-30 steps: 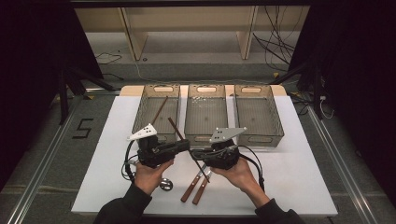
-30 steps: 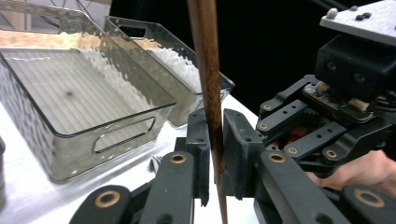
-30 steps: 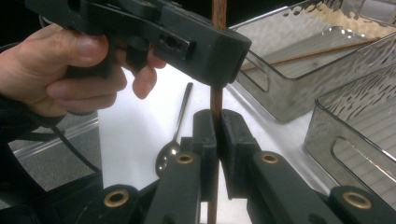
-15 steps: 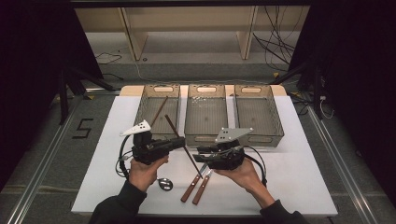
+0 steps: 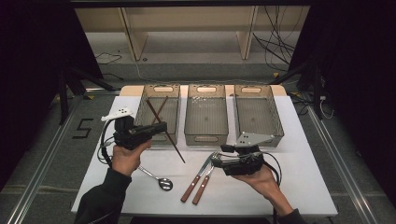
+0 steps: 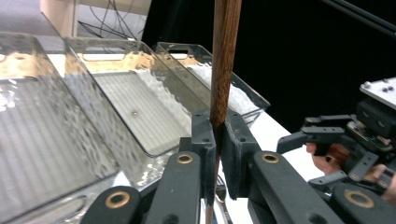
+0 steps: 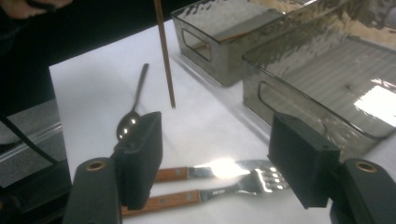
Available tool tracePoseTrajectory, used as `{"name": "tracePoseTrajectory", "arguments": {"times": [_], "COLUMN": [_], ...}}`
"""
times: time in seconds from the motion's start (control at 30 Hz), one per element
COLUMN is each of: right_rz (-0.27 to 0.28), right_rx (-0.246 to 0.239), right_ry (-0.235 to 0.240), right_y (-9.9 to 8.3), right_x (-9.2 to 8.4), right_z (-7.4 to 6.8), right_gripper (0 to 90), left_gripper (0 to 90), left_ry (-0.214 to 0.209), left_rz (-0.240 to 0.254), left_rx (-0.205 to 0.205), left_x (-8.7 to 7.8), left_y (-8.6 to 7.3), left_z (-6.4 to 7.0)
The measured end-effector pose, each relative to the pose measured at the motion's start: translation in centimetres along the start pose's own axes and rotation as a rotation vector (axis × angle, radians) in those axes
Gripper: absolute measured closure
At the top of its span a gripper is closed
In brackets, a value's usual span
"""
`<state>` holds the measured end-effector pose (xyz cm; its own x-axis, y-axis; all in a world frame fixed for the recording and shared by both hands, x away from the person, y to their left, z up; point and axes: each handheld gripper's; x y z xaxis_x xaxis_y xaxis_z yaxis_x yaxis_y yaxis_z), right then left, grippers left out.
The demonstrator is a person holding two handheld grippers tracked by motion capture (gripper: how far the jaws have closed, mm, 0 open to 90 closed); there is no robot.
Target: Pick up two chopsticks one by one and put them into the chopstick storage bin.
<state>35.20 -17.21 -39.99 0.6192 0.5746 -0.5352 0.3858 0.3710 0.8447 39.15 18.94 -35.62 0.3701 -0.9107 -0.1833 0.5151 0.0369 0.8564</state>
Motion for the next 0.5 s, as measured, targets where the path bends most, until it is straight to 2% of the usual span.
{"name": "tracePoseTrajectory", "arguments": {"times": [0.27,0.5], "right_rz": [-0.021,-0.024], "right_rx": [0.014,0.018], "right_ry": [-0.024,-0.031], "right_y": [-1.1,-1.6], "right_x": [-0.5,-0.6], "right_z": [0.5,0.5], "right_gripper": [30.1,27.3], "left_gripper": [84.2,84.1], "left_ry": [0.041,0.07], "left_rz": [-0.019,-0.022], "left_rx": [-0.026,-0.033], "left_x": [-0.8,-1.5], "left_y": [2.2,3.6], "left_z": [-1.6,-2.5]}}
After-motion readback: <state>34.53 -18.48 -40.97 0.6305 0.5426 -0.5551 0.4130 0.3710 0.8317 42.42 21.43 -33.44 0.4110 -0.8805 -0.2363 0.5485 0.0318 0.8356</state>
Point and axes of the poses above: each handheld gripper's, and its own axes: x roughly forward along the jaws, y roughly out of its top, z roughly to its right, and after that the axes turned 15 degrees about -y, right-handed
